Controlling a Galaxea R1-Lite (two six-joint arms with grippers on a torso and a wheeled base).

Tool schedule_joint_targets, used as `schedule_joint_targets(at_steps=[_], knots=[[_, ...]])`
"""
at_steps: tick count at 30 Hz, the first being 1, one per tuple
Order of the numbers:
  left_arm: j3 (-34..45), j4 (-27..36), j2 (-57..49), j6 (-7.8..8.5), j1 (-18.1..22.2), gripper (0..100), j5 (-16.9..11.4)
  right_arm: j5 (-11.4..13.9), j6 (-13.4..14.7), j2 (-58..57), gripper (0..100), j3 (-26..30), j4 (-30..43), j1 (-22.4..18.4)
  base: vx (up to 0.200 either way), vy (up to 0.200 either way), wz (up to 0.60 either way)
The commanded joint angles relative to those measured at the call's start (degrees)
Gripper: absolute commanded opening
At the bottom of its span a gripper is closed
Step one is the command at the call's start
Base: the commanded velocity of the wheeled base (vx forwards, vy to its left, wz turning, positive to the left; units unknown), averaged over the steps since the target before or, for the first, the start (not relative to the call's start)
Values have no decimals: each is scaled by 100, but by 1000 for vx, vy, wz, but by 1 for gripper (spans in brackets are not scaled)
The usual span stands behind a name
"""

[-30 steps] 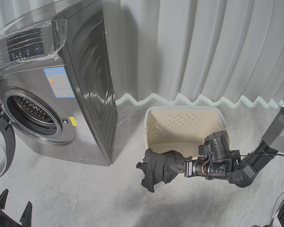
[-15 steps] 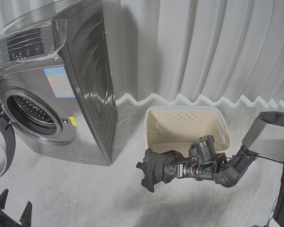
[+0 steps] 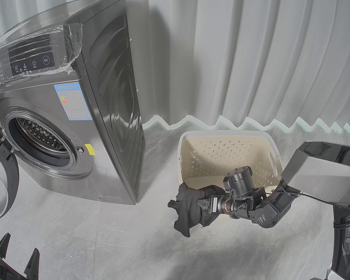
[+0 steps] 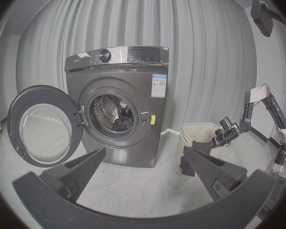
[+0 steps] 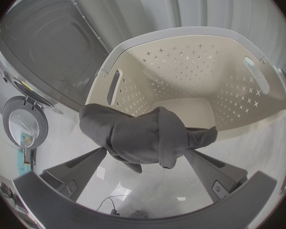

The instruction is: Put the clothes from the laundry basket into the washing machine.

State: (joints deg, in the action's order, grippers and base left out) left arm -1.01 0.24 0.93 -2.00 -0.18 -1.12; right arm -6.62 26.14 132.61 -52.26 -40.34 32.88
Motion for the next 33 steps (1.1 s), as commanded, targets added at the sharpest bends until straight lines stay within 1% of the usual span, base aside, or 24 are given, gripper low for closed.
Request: schedule_joint_targets(at_steps=[1,5,16,17,21,28,33], knots=[[92,2,-93,-2,1,100,-2,-68,111,239,100,-285,0,-9,0,0,0],[92,2,-93,-2,1,100,-2,-103,278,274,100,-469,17,-36,0,0,0],[92,2,-93,-11,1,100,-2,-111,304,388,100,-496,-71,-36,0,0,0],[92,2,-93,-11,1,100,-2,-111,296,406,0,-496,-132,-36,0,0,0],[92,2,-93,-11,1,100,-2,-111,269,468,0,-460,-343,-27,0,0,0],[92,2,-93,-11,1,100,-2,-111,260,468,0,-434,-361,8,0,0,0],[92,2,-93,-11,1,100,-2,-111,234,257,0,-302,-378,17,0,0,0]])
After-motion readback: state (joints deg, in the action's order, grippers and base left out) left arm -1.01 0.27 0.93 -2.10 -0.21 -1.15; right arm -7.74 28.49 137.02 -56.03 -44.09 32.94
